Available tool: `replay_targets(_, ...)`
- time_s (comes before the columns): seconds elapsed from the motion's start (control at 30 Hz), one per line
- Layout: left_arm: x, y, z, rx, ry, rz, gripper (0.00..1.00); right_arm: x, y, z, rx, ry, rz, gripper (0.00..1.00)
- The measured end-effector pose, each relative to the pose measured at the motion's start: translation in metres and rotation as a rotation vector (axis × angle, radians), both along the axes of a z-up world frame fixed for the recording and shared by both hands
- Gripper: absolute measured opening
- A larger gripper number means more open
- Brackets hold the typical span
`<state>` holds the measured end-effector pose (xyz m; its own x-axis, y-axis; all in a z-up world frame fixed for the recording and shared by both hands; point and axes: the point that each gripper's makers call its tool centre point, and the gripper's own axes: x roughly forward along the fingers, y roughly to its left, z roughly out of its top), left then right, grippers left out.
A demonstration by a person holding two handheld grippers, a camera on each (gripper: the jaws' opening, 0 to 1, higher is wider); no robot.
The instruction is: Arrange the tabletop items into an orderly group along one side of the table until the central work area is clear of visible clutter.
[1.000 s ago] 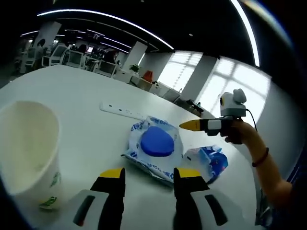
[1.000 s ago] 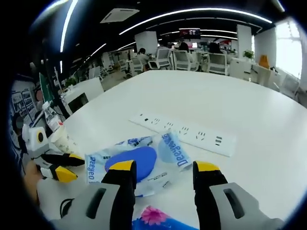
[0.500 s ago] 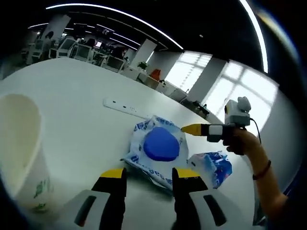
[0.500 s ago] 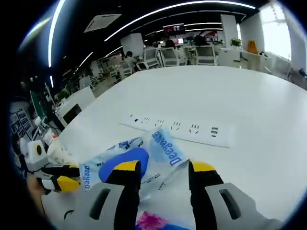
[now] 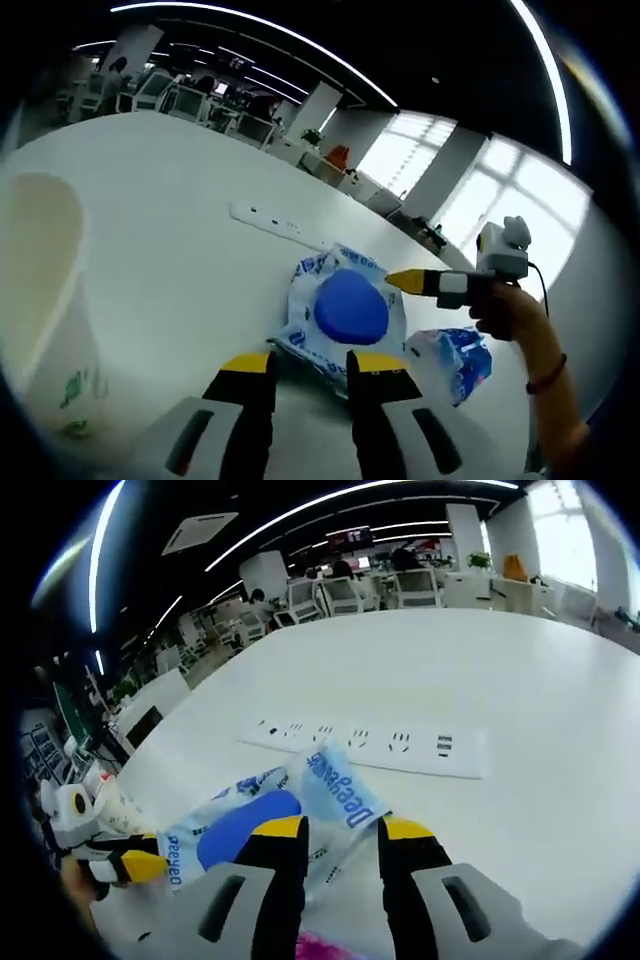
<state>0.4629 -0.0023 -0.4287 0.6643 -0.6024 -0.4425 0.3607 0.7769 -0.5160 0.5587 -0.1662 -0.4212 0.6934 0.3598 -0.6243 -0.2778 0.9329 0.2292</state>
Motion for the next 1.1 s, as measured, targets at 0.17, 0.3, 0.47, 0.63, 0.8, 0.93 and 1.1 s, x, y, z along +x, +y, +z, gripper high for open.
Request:
replay_targets(0.17, -0.0012, -0.0024, -0.0022, 0.038, 0.014, -0.013, 0.19, 0.0007, -0.0006, -0.0033, 0.051, 0.025, -0.041, 0.14)
replay_targets(0.3, -0.0018, -0.0019, -0.0043, 0.04, 0.045, -0.01, 0.16, 0.0002, 0.0008, -0.006, 0.062, 0.034, -0.05, 0.09)
replay_targets(0.47, -0.0038, -0.0052, -0.0075, 0.031, 0.09, -0.005, 0.09, 0.0001, 0.0026, -0.0073, 0.087, 0.041, -0.06, 0.05)
replay_targets(0.63, -0.0051, -0.0044, -0.009, 0.033, 0.109, 0.005, 0.06, -0.0008, 0.0047, -0.0076, 0.098, 0.043, -0.058, 0.0)
replay_targets(0.8, -0.0045, -0.0034, -0.0077, 0.009, 0.122, 0.021, 0.04, -0.0022, 0.0072, -0.0083, 0.102, 0.041, -0.049, 0.0)
replay_targets(0.93, -0.0034, -0.0035, -0.0071, 0.023, 0.108, 0.018, 0.04, -0.001, 0.0072, -0.0054, 0.112, 0.038, -0.05, 0.0)
replay_targets(1.1, -0.002, -0.0008, -0.0068, 0.016, 0.104, 0.02, 0.03, -0.0017, 0.0085, -0.0019, 0.116, 0.033, -0.053, 0.0)
